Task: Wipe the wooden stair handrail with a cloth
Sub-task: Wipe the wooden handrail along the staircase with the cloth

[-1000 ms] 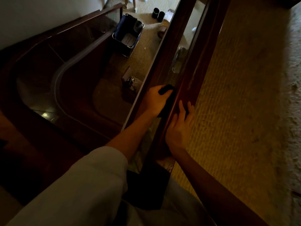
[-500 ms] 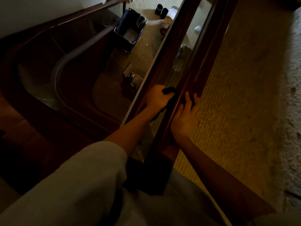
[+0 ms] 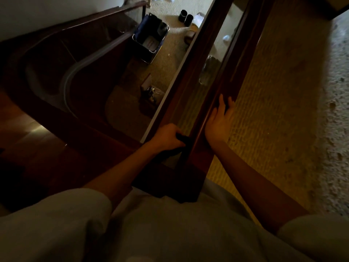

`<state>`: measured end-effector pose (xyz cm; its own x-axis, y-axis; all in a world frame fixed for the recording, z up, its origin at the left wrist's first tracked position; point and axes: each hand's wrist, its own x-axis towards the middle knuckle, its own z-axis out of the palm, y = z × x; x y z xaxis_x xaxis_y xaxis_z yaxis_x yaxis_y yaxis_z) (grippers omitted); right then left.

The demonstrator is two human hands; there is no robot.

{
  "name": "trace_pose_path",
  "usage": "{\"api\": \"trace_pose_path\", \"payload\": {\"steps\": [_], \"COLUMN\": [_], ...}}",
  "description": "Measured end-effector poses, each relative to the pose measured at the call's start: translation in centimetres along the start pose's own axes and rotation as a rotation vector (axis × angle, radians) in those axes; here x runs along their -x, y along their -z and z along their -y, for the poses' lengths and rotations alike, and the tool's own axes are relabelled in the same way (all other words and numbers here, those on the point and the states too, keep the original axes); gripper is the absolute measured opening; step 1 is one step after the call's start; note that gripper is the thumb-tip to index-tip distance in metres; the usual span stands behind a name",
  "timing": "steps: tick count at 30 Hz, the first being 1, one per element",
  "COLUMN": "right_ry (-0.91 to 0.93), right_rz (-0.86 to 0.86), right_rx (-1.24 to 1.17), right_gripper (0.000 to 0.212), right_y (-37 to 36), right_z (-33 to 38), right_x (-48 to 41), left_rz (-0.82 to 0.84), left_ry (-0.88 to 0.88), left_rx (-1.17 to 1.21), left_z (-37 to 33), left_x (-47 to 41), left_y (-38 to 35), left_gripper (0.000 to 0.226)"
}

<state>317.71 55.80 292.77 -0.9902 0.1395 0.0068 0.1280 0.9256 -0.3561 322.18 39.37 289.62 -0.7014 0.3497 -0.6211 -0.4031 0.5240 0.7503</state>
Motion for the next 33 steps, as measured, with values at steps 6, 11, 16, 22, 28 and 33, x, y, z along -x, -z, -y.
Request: {"api": "trace_pose_path", "payload": {"steps": [6, 11, 16, 22, 28, 33], "right_ry": [0.043, 0.094, 0.092, 0.112, 0.111, 0.121], "right_rz": [0.040, 0.068, 0.028, 0.010, 0.016, 0.026], "right_rx": [0.019, -0.010, 0.014, 0.005, -0.020, -0.057], "right_gripper": [0.046, 0.046, 0.045, 0.044, 0.044, 0.044], "right_y": [0.1, 0.3, 0.2, 0.0, 0.0, 0.2], "right_z": [-0.2, -0.4, -0.1, -0.6, -0.8, -1.1], "right_x": [6.1, 7.5, 7.7, 7.6, 7.5, 7.6], "left_rz": [-0.332, -0.109, 0.153, 0.092, 0.246, 0.315], "left_ry": [-0.104, -0.114, -0.074, -0.039, -0.234, -0.380], "left_rx": [0.175, 0.029, -0.311, -0.078, -0.385, -0.356], "left_z": [-2.8, -2.0, 0.0, -0.3, -1.6, -2.7], "left_x": [-2.0, -0.1, 4.1, 4.1, 4.9, 6.1], "left_y": [-0.3, 0.7, -0.8, -0.4, 0.2, 1.0], "left_gripper": [0.005, 0.002, 0.016, 0.023, 0.014, 0.017]}}
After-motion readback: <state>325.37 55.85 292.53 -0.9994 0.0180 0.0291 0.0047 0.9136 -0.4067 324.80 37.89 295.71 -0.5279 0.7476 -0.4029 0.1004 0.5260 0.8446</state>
